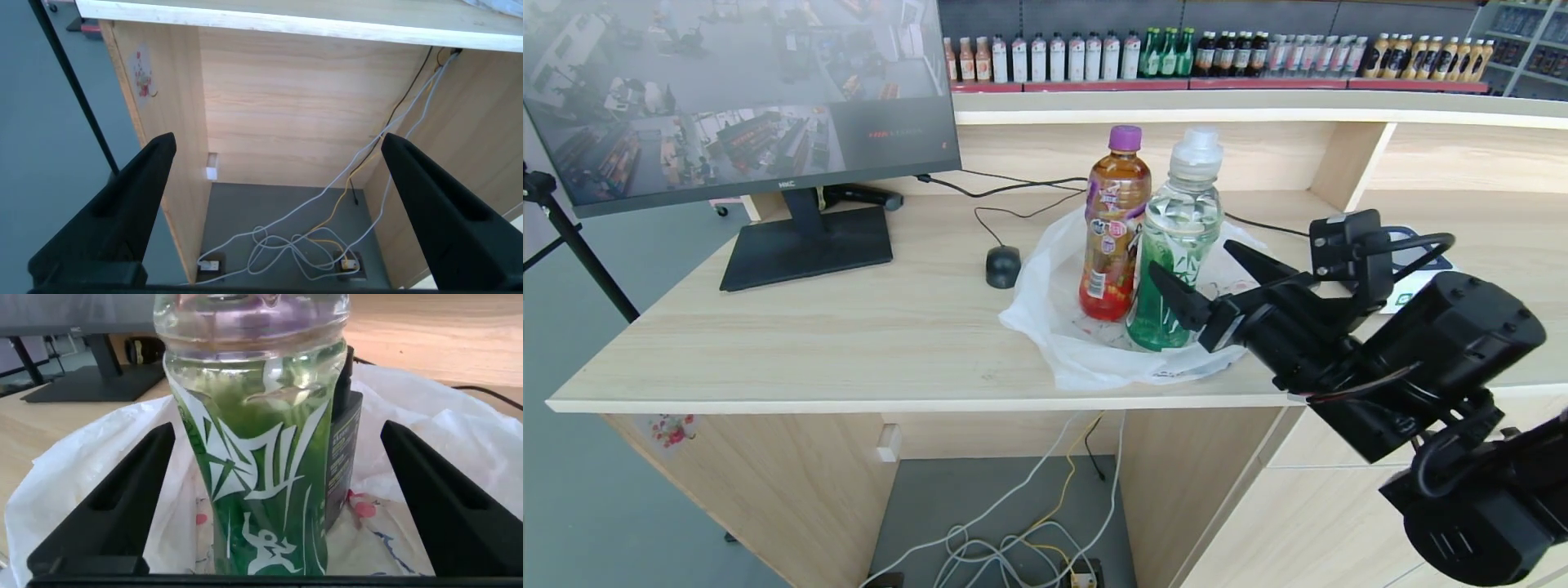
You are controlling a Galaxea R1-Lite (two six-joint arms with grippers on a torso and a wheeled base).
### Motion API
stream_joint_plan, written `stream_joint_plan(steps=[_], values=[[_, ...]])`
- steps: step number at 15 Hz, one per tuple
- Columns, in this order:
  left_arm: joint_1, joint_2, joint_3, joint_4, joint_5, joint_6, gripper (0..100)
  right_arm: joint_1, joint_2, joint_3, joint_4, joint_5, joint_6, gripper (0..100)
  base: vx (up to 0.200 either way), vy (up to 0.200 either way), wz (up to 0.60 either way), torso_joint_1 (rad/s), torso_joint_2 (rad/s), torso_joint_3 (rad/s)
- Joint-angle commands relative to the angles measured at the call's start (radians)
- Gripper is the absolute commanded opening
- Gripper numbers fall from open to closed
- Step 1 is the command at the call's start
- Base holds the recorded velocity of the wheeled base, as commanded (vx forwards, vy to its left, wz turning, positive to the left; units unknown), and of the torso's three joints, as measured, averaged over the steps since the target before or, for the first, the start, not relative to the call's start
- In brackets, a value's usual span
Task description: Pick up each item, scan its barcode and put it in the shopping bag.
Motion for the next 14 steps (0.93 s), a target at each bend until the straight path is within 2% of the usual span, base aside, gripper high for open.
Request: stream_joint_plan(steps=[1, 5, 10, 12, 14], values=[[0.0, 0.0, 0.0, 0.0, 0.0, -0.002, 100, -0.014, -0.147, 0.092, -0.001, 0.0, 0.0, 100, 0.0, 0.0, 0.0, 0.0, 0.0, 0.0], [0.0, 0.0, 0.0, 0.0, 0.0, 0.0, 100, -0.057, -0.328, 0.245, 0.002, 0.002, 0.001, 100, 0.0, 0.0, 0.0, 0.0, 0.0, 0.0], [0.0, 0.0, 0.0, 0.0, 0.0, 0.0, 100, -0.118, -0.616, 0.58, 0.011, 0.005, 0.003, 100, 0.0, 0.0, 0.0, 0.0, 0.0, 0.0], [0.0, 0.0, 0.0, 0.0, 0.0, 0.0, 100, -0.121, -0.699, 0.604, 0.088, -0.003, 0.003, 100, 0.0, 0.0, 0.0, 0.0, 0.0, 0.0], [0.0, 0.0, 0.0, 0.0, 0.0, 0.0, 100, -0.121, -0.803, 0.604, 0.255, -0.003, -0.005, 100, 0.0, 0.0, 0.0, 0.0, 0.0, 0.0]])
